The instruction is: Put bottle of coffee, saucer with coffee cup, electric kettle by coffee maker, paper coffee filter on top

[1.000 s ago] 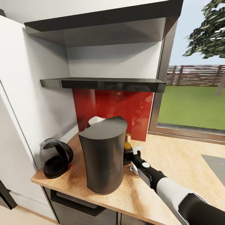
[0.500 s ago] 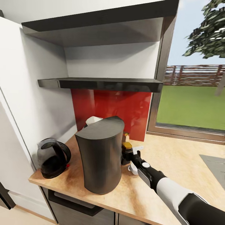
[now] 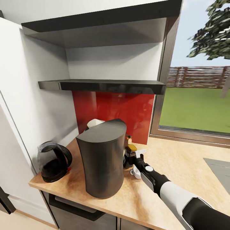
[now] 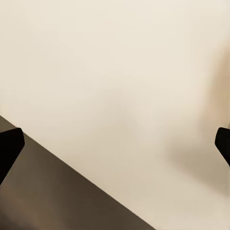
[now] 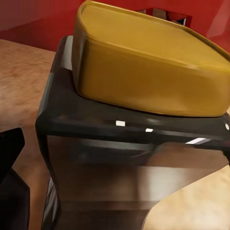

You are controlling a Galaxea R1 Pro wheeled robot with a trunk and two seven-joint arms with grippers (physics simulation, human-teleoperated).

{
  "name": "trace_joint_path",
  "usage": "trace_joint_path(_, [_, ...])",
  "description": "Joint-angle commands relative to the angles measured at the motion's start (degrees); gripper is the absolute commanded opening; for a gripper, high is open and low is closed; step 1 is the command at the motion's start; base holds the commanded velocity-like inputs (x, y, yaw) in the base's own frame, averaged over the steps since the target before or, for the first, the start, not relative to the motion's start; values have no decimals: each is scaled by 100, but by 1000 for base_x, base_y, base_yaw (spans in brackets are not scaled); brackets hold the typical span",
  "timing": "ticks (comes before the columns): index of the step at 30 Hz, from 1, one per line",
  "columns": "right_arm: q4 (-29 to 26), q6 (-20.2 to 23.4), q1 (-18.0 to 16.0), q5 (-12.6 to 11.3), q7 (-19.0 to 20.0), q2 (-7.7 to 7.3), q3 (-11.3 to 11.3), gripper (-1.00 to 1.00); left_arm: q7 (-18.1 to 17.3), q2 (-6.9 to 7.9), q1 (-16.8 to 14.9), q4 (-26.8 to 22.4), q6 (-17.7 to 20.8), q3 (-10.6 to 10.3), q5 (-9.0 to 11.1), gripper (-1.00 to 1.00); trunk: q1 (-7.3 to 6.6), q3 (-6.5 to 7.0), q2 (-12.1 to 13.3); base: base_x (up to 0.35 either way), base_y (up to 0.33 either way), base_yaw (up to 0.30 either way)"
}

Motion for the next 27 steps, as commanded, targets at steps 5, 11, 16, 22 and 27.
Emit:
trace_joint_path(5, [12, -32, -4, -61, 20, 0, 32, 100, 22, 2, -1, 18, -36, 49, -59, 100, 2, 0, -3, 0, 0, 0])
trace_joint_path(11, [13, -30, -4, -61, 19, 0, 32, 100, 22, 2, -3, 19, -35, 49, -58, 100, 2, 0, -3, -11, 0, 0])
trace_joint_path(16, [13, -32, -4, -61, 19, 0, 32, 100, 22, 2, -3, 19, -35, 49, -57, 100, 2, 0, -3, -137, 0, 0])
trace_joint_path(22, [13, -33, -4, -61, 26, 0, 32, 100, 22, 5, -3, 18, -35, 47, -58, 100, 2, 0, -3, -41, 0, 0])
trace_joint_path(27, [11, -33, -4, -61, 27, 0, 32, 100, 22, 2, -3, 17, -35, 47, -57, 100, 2, 0, -3, -3, 0, 0])
